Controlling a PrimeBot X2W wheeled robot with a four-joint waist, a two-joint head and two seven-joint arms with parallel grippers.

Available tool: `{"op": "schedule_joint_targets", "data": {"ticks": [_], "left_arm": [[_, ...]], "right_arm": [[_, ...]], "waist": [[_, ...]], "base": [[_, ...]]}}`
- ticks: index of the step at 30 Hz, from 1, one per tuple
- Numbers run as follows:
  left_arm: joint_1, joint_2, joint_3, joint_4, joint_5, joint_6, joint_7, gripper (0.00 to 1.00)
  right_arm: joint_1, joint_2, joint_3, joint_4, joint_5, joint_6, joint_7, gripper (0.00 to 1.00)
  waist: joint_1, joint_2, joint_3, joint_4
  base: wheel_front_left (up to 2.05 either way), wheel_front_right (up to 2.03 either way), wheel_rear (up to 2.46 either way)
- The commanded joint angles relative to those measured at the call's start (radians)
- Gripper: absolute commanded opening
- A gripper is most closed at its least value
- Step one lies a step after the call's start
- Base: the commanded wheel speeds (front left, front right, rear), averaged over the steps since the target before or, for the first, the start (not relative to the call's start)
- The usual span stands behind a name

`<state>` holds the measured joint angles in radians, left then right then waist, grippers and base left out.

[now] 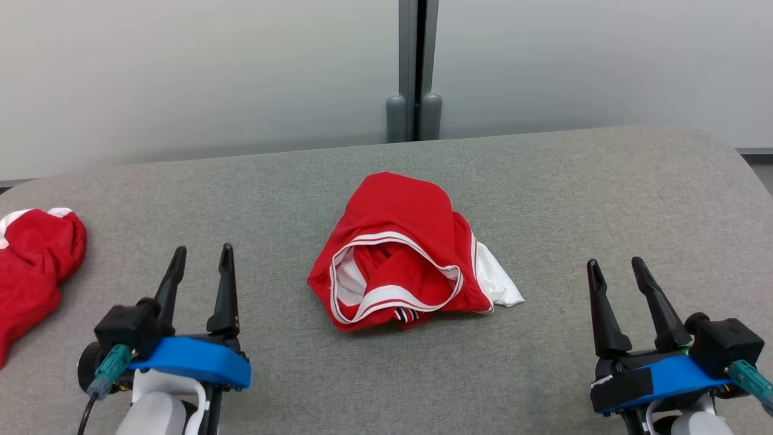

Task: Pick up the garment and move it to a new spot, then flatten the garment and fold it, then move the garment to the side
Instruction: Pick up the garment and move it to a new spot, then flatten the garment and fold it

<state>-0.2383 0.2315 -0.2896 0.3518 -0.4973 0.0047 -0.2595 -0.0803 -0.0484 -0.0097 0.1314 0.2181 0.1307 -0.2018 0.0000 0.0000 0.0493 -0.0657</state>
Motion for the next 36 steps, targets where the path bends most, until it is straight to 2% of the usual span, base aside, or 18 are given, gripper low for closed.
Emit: {"op": "schedule_joint_targets", "data": {"ticks": [1,9,14,21,31,36], "left_arm": [[0.038,0.01,0.015,-0.024,0.02,0.01,-0.005,1.0],[0.159,0.029,0.09,-0.113,0.069,0.007,-0.007,1.0],[0.205,0.032,0.123,-0.141,0.084,0.02,-0.007,1.0],[0.222,0.054,0.107,-0.124,0.098,0.03,0.028,1.0],[0.208,0.053,0.1,-0.142,0.083,0.036,0.045,1.0],[0.194,0.048,0.095,-0.145,0.084,0.038,0.041,1.0]], "right_arm": [[0.012,-0.004,-0.005,-0.002,-0.006,0.0,0.004,1.0],[0.036,-0.004,-0.011,0.013,-0.004,0.0,0.032,1.0],[0.044,-0.004,-0.013,0.023,0.007,0.0,0.034,1.0],[0.041,-0.004,-0.009,0.032,0.019,0.0,0.034,1.0],[0.023,-0.004,0.012,0.047,0.021,0.0,0.041,1.0],[-0.025,-0.003,0.07,0.068,0.036,0.0,0.099,1.0]], "waist": [[0.0,0.0,-0.003,0.005],[0.0,0.0,-0.019,0.021],[0.0,0.0,-0.028,0.021],[0.0,0.0,-0.033,0.02],[0.0,0.0,-0.029,0.028],[0.0,0.0,-0.014,0.038]], "base": [[0.0,0.0,0.0],[0.0,0.0,0.0],[0.0,0.0,0.0],[0.0,0.0,0.0],[0.0,0.0,0.0],[0.0,0.0,0.0]]}}
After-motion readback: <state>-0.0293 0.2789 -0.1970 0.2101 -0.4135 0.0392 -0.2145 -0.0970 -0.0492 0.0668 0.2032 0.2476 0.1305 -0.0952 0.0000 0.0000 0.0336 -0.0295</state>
